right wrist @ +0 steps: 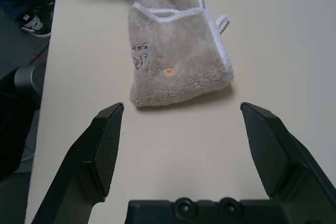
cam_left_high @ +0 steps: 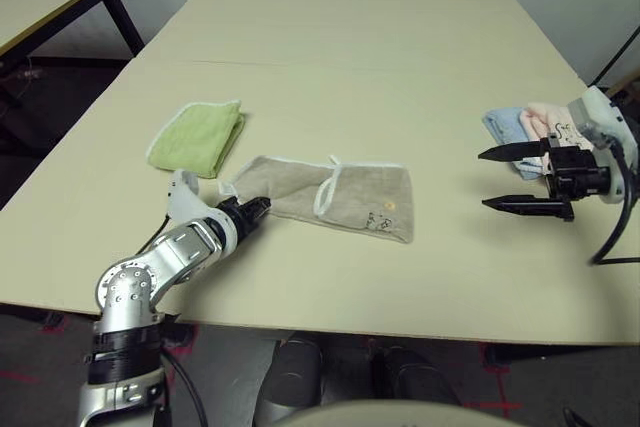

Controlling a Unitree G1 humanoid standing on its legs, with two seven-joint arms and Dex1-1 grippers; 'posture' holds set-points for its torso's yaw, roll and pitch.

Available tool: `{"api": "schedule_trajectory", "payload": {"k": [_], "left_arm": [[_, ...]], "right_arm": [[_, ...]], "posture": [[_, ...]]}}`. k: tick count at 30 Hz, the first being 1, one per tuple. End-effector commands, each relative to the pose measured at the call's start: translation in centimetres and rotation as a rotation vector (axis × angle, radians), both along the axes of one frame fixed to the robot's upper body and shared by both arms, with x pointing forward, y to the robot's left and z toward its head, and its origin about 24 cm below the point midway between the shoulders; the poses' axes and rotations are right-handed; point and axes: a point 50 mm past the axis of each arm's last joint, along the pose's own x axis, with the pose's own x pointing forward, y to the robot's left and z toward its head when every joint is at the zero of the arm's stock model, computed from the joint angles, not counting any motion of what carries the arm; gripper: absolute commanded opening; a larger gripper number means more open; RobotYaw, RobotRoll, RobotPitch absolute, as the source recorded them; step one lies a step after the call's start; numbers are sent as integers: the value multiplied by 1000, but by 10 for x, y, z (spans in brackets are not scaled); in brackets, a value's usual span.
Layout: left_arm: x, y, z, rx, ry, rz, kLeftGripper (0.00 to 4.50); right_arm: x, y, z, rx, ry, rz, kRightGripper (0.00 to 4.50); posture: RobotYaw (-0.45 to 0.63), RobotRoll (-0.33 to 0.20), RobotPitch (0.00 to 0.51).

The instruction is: Fold the towel and set it aside.

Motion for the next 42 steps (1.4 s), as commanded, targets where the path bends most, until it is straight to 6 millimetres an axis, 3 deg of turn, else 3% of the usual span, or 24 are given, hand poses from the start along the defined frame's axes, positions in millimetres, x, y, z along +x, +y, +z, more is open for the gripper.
{"api": "schedule_trajectory", "payload": {"k": [1,7,12,23,27,31,37,42], "left_arm": [[-2,-24,20,128,-140,-235,15],[-7,-56,38,327,-321,-636,15],[-7,-81,34,430,-365,-960,15],[27,-132,18,479,-352,-1231,15],[30,-149,16,505,-373,-1328,947],[28,-156,22,551,-433,-1459,2258],[27,-153,47,557,-514,-1496,4341],[16,-144,73,485,-539,-1503,4430]], "right_arm": [[1,0,-3,-14,6,15,4500],[-2,-2,-5,-20,12,11,4500],[-3,-3,-6,-21,16,3,4500],[-10,-5,-7,-22,31,-13,4500],[-13,-6,-8,-23,38,-25,4500],[-14,-7,-8,-28,46,-33,4500],[-13,-7,-9,-28,55,-38,4500],[-9,-4,-10,-15,70,-38,4500]], "posture": [[215,0,104],[199,0,100],[192,0,103],[158,0,107],[151,0,109],[149,0,109],[153,0,110],[153,0,110]]}}
